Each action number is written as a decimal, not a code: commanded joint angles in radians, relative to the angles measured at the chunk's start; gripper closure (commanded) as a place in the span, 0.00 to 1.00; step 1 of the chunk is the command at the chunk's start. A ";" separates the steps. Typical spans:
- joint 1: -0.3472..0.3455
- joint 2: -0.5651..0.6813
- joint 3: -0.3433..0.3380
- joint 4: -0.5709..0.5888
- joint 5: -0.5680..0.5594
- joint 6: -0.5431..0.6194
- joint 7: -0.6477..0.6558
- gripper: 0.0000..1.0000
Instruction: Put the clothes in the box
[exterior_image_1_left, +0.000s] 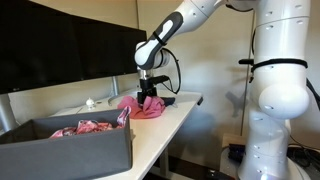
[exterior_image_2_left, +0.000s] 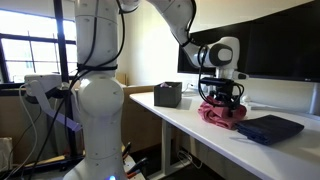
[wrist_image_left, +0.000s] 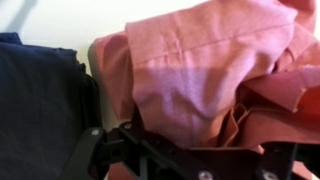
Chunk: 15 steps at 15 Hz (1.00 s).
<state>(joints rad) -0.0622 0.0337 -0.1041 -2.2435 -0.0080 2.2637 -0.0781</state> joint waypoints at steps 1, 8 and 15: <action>-0.007 0.011 0.012 -0.021 0.021 0.028 -0.017 0.00; -0.008 0.032 0.021 -0.024 0.021 0.041 -0.033 0.38; -0.008 0.033 0.028 -0.017 0.061 0.034 -0.064 0.82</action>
<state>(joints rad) -0.0605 0.0563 -0.0817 -2.2415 0.0180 2.2750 -0.0955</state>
